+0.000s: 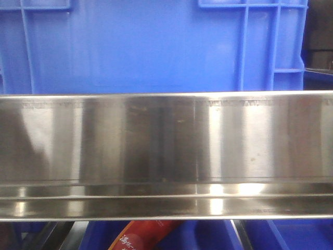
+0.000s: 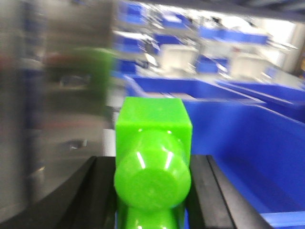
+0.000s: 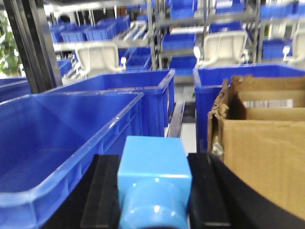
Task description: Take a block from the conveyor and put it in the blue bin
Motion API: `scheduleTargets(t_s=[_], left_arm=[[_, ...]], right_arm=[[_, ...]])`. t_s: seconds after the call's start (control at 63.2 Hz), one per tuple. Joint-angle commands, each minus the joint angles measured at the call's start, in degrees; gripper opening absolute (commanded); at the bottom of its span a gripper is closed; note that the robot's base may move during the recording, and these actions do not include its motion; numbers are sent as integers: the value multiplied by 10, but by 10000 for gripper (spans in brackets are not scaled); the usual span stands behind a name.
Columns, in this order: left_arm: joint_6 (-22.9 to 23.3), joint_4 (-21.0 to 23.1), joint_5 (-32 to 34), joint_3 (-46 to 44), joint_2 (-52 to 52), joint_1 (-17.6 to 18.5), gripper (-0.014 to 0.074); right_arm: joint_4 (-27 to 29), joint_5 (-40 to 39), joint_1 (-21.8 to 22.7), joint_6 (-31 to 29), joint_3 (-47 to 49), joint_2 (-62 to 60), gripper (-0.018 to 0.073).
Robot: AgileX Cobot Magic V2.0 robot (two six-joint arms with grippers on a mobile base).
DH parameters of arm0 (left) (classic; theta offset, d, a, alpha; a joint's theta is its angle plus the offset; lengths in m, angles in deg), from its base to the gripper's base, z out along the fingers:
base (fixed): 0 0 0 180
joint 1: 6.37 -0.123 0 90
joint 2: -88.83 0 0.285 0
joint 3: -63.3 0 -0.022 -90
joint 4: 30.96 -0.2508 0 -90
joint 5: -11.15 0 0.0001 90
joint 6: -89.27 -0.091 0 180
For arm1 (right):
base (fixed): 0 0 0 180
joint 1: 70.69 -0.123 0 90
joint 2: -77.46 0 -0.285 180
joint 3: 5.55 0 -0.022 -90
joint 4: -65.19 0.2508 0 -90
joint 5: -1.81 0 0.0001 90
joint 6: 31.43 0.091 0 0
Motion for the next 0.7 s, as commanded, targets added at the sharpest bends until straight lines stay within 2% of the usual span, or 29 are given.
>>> scheduleTargets(t_s=[0.0, 0.142, 0.285, 0.459, 0.569, 0.68], left_arm=[[-26, 7, -2, -34, 51, 52, -111], [-32, 5, 29, -86, 130, 132, -111], [-32, 5, 73, -137, 217, 181, -111], [-32, 21, 73, -186, 291, 199, -111], [-32, 30, 64, -200, 322, 199, -111], [-32, 30, 54, -200, 336, 199, -111]], right_arm=[[3, -6, -3, -1, 42, 44, -154], [3, -6, -43, -1, 102, 111, -154], [3, -7, -112, -1, 154, 183, -154], [3, -13, -205, -1, 213, 283, -154], [2, -16, -234, -1, 243, 346, -154], [-4, -13, -238, -1, 261, 395, -153]])
